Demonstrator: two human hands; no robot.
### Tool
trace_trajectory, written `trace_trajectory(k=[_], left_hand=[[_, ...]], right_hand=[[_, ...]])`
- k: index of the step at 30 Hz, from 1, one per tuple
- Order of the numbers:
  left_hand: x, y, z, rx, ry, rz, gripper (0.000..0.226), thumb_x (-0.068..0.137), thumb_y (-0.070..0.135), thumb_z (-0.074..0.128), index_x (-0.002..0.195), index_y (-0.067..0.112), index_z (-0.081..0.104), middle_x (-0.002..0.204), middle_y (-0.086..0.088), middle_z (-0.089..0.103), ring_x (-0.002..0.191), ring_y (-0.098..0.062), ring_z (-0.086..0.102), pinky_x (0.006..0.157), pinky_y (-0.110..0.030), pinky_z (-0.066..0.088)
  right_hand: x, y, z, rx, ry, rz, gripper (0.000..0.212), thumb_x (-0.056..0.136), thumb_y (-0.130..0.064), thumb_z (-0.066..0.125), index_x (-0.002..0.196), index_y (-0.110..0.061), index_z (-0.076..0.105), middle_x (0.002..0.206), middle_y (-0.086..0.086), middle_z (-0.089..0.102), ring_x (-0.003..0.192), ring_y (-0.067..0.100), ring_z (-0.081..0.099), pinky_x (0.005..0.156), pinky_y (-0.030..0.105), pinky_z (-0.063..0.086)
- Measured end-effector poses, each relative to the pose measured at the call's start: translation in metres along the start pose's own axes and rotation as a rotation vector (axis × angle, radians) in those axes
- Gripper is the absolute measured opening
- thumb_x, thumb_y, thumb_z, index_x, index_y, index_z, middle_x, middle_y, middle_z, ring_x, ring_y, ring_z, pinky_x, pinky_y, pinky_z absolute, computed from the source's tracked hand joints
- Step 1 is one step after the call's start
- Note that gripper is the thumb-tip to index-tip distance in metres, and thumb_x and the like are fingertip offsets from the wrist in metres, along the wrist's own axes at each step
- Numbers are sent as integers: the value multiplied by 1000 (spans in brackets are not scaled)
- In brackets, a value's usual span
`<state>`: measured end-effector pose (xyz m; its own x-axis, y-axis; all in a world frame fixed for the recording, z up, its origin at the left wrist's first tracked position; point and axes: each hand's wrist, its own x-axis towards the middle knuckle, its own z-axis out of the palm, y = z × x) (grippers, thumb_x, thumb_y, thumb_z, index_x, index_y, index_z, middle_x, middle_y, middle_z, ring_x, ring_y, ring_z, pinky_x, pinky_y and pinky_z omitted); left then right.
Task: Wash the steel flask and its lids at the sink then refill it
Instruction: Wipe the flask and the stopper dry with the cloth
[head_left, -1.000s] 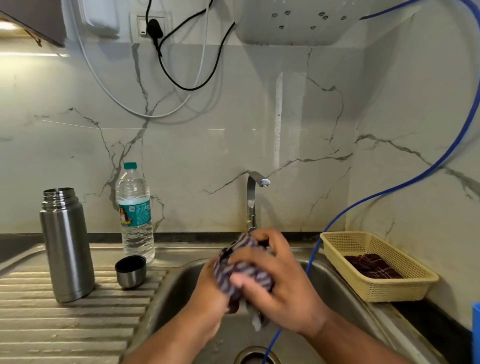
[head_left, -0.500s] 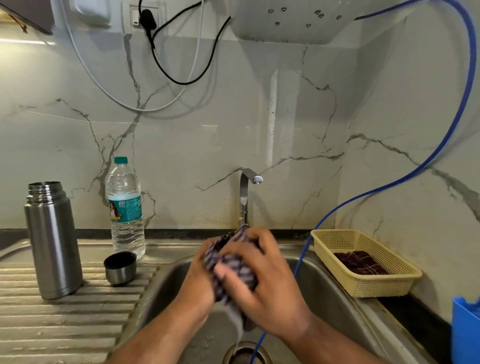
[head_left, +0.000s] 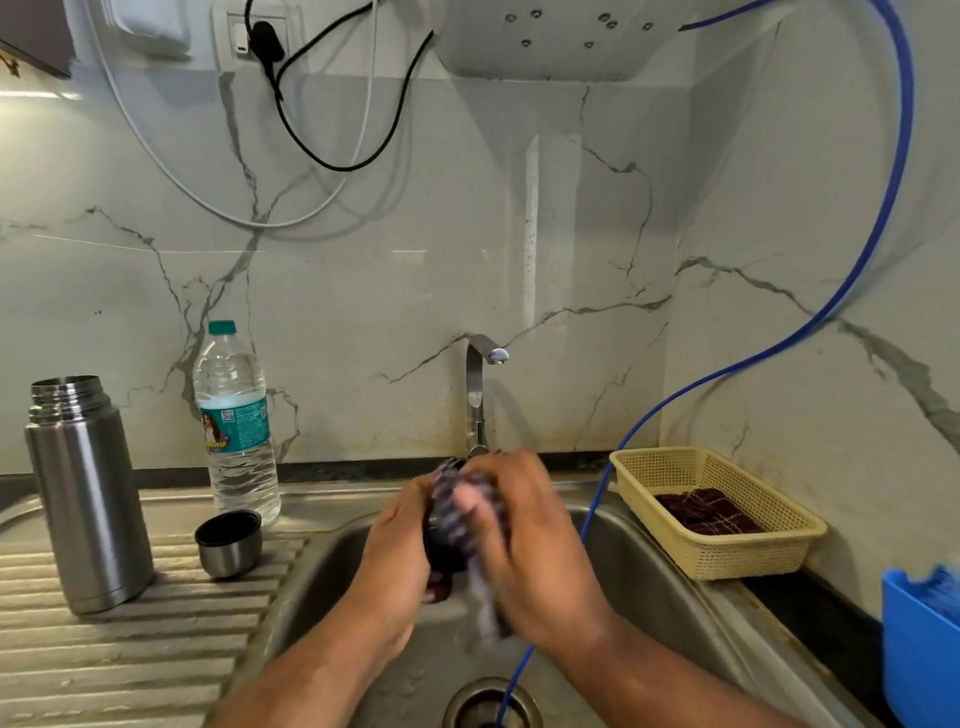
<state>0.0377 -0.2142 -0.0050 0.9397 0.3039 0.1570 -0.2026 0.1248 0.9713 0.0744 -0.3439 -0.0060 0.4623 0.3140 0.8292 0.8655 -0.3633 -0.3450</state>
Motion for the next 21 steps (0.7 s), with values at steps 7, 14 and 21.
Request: trace_trajectory(k=[7,14,21], left_hand=[[1,-2,3,52,-14,-3,36,109,37,38,109,20,70,81,-7,72,59,-15,63,41,-20,43],[2,-13,-7,-48,-7,-29,25,105,21,43,97,18,67,103,-22,74,75,-19,68,69,-35,53],[3,-1,6,-98,-55,12,29,110,25,35,120,19,62,62,-7,59,42,-12,40,41,-23,28]], right_hand=[[6,3,-2,-39,89,58,41,103,-58,33,121,-29,56,117,-10,52,101,-1,55,84,32,56],[4,-12,0,-92,-56,-273,35,105,-52,42,119,-26,61,110,-3,57,100,12,58,71,26,51],[3,38,-11,28,-273,328,21,103,-45,49,117,-34,59,108,-13,66,100,1,63,91,37,57]])
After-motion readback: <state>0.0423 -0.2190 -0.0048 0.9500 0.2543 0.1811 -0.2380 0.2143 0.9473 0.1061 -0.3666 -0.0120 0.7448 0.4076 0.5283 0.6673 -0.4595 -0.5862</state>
